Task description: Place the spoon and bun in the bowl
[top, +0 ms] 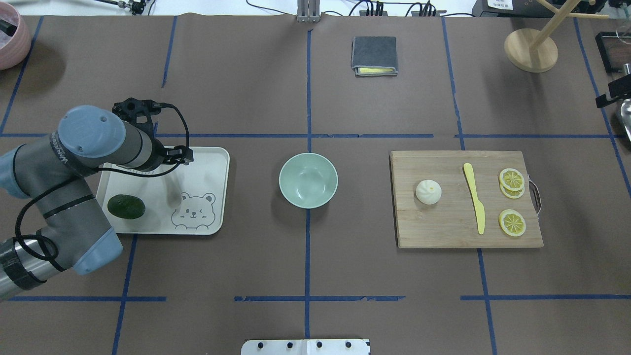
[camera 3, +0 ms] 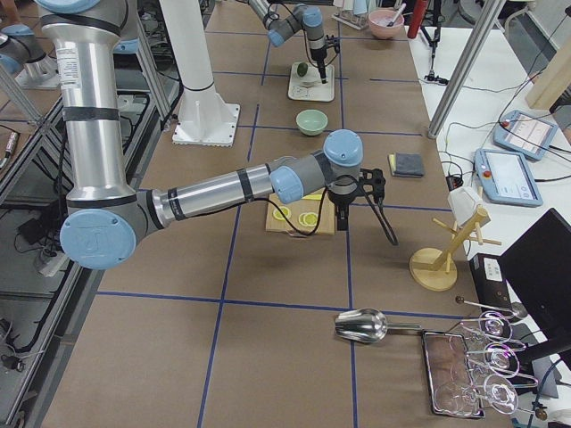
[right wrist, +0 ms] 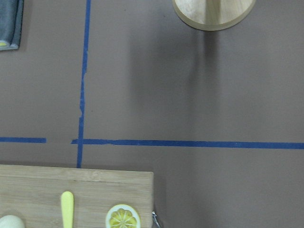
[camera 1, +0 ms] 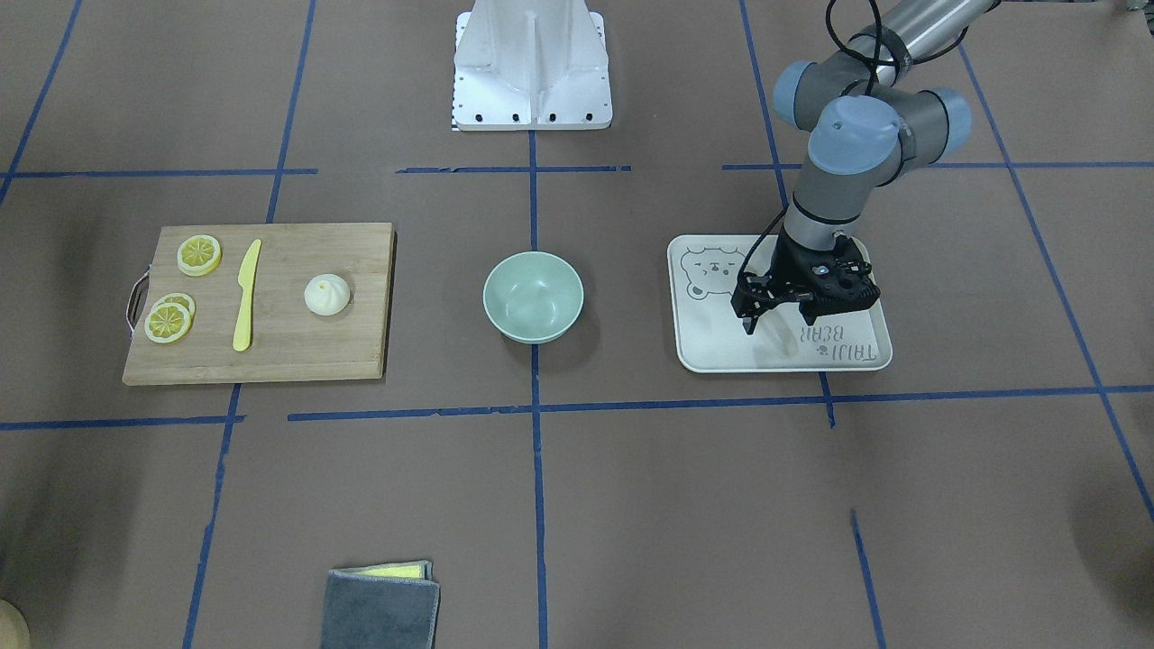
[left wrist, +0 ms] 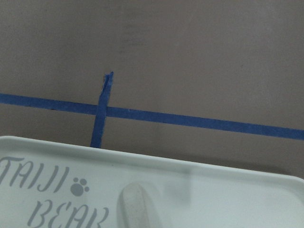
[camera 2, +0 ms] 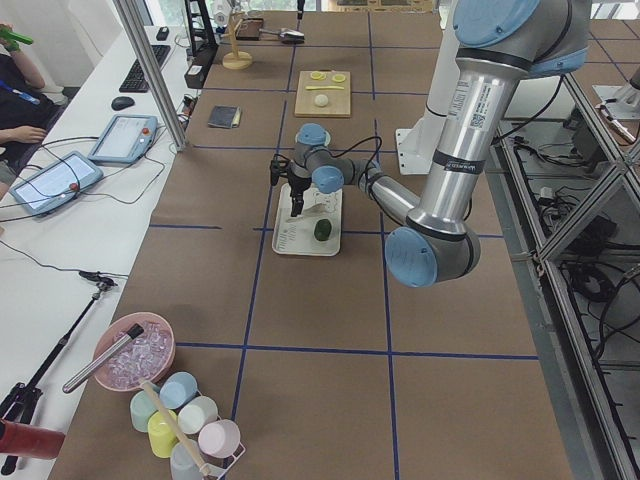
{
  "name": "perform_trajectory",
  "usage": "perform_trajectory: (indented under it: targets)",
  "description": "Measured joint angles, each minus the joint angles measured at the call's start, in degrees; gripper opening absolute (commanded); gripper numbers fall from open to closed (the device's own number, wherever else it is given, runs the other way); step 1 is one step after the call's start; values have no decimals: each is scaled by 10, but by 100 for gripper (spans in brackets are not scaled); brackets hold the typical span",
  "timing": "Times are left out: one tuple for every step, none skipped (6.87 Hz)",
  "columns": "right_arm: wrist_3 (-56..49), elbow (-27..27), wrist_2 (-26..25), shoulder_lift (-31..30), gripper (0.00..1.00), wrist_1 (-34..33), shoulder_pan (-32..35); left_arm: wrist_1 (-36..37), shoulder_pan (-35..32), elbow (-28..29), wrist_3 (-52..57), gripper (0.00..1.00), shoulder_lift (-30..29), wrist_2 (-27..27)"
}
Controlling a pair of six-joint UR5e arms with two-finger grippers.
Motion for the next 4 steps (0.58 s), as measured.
perform_trajectory:
  targets:
    - [31,10,-1,10,100,0,-16,0,4,5,0,88,1,1]
    - [50,16,-2,17,100,0,-29,0,6,7,0,85,1,1]
    - [62,20,-5,21,100,0,-39,0,7,7,0,82,0,1]
    - [69,23,-6,24,100,0,-44,0,9,7,0,80,1,1]
